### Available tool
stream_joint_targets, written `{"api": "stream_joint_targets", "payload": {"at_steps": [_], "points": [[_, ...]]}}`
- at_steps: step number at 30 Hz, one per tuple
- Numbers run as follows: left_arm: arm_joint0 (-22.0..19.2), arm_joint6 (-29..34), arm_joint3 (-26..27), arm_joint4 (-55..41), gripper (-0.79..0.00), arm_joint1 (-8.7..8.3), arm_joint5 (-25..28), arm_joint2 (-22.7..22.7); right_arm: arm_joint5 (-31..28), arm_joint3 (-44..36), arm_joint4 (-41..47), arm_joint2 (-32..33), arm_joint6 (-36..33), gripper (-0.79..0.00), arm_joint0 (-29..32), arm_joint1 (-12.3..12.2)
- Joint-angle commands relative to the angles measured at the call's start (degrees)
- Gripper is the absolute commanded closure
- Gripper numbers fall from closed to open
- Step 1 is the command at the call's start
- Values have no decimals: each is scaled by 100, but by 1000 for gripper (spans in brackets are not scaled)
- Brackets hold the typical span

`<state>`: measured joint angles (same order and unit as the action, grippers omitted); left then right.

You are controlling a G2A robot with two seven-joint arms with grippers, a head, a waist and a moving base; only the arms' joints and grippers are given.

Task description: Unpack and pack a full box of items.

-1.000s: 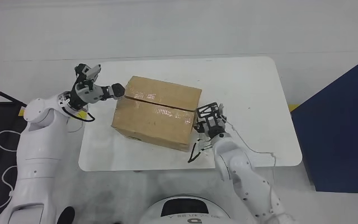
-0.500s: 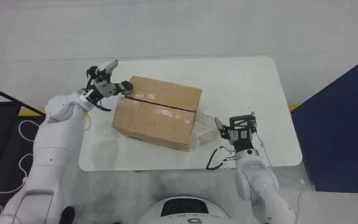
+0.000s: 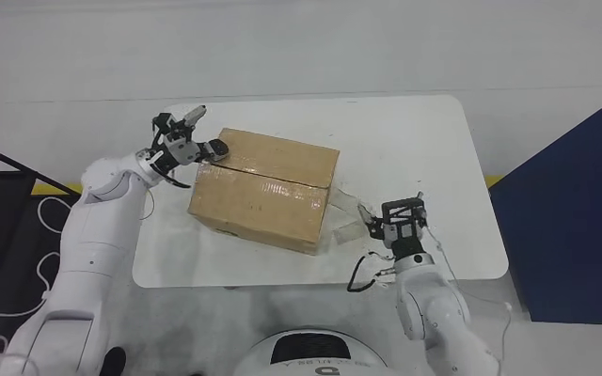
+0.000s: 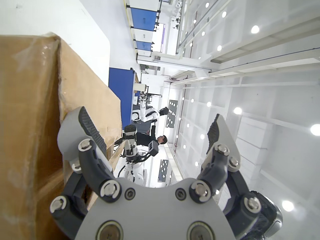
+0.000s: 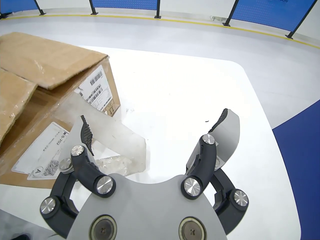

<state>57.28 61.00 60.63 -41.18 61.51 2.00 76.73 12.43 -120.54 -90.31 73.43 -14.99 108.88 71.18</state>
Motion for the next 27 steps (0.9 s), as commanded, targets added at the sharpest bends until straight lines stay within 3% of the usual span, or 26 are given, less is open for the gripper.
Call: {"api": "stream_joint_targets", "payload": {"at_steps": [1, 7, 17, 22, 27], "points": [[46, 43, 52, 17, -785, -16, -25, 44, -146, 152, -570, -210, -375, -785, -120, 2], [161, 103, 168, 57, -785, -38, -72, 87, -138, 596, -1215, -784, -982, -785, -646, 86], [190, 161, 186, 20, -785, -59, -95, 176, 424, 1746, -1351, -1536, -1345, -785, -1773, 348], [219, 185, 182, 51, -785, -67, -104, 184, 953, 2040, -340, -1498, -610, -785, -2093, 490], [237, 197, 201, 62, -785, -74, -130, 199, 1101, 1939, 646, -1165, 528, -785, -1884, 527]]}}
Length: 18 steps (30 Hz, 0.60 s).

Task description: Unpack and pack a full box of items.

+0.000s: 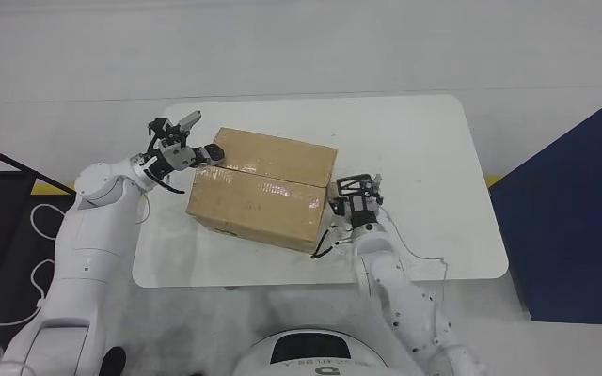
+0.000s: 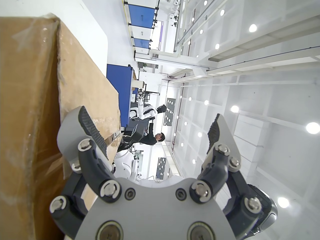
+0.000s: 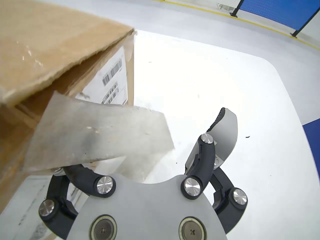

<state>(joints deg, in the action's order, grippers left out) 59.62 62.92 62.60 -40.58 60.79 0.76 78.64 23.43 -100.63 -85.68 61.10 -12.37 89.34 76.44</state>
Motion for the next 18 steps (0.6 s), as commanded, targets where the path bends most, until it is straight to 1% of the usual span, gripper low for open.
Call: {"api": "stream_joint_targets", "payload": {"at_steps": [1, 5, 9, 11, 15, 18], "points": [[5, 9, 7, 3, -785, -5, -10, 15, 2, -111, 294, 136, 461, -785, 145, 0], [11, 15, 33, 38, -785, -15, -13, 34, -28, -405, 594, 370, 1044, -785, 459, -11], [16, 29, 51, 67, -785, -21, -25, 38, -62, -839, 653, 588, 1342, -785, 841, -40], [19, 32, 57, 76, -785, -22, -31, 34, -78, -1054, 610, 650, 1375, -785, 1017, -54], [13, 50, 78, 110, -785, -24, -27, 17, 90, -1503, 299, 699, 1322, -785, 1379, -71], [4, 51, 110, 139, -785, -26, 46, 22, 464, -1676, -137, 597, 1098, -785, 1519, -57]]}}
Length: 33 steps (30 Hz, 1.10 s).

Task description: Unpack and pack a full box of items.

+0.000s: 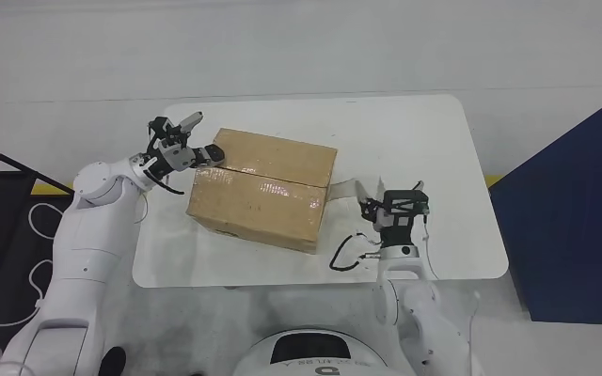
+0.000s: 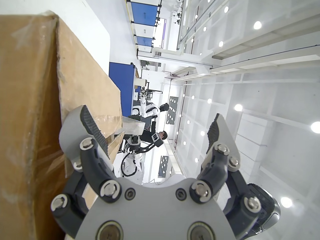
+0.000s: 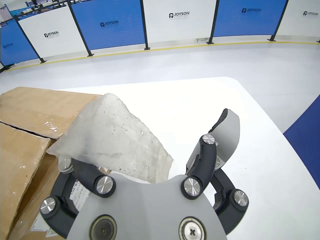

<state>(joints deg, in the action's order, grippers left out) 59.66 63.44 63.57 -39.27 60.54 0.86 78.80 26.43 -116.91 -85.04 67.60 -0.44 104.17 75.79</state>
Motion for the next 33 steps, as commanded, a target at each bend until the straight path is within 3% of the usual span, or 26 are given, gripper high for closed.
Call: {"api": "stream_joint_targets", "payload": {"at_steps": [1, 14, 21, 26, 33], "points": [[7, -6, 29, 26, -785, -4, 83, 16, 292, -81, -413, -133, -216, -785, 57, 16], [412, -18, 165, -611, -785, -92, 713, 738, 1416, -154, -2708, -1320, -1583, -785, -282, 254], [856, 118, -237, -1108, -785, -169, 867, 1339, 1848, 108, -3711, -1607, -2548, -785, -897, 482], [885, 197, -736, -1094, -785, -155, 781, 1269, 1970, 482, -4540, -1873, -3257, -785, -1344, 680], [554, 410, -1105, -895, -785, -12, 699, 630, 1902, 960, -5463, -2530, -3889, -785, -1918, 938]]}}
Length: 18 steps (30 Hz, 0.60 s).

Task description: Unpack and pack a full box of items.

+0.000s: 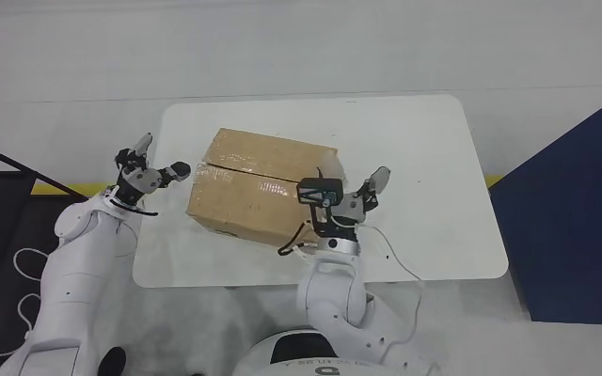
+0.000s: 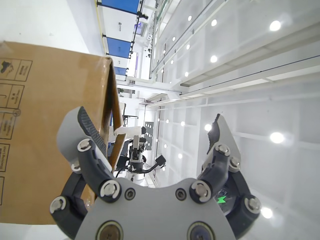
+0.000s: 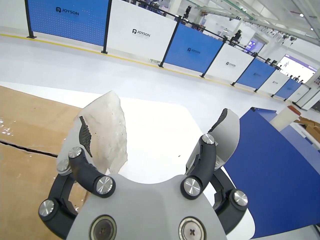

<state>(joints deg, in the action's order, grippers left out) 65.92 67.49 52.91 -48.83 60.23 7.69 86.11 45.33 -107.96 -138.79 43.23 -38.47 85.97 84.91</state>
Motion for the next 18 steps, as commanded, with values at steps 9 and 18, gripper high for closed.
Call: {"api": "stream_joint_targets", "payload": {"at_steps": [9, 18], "points": [[-450, 125, -271, 473, -785, 88, 55, -477, 72, 510, -648, -708, -756, -785, -640, 178], [-586, 95, -283, 562, -785, 154, 19, -704, 283, 332, -537, -769, -1008, -785, -730, 129]]}}
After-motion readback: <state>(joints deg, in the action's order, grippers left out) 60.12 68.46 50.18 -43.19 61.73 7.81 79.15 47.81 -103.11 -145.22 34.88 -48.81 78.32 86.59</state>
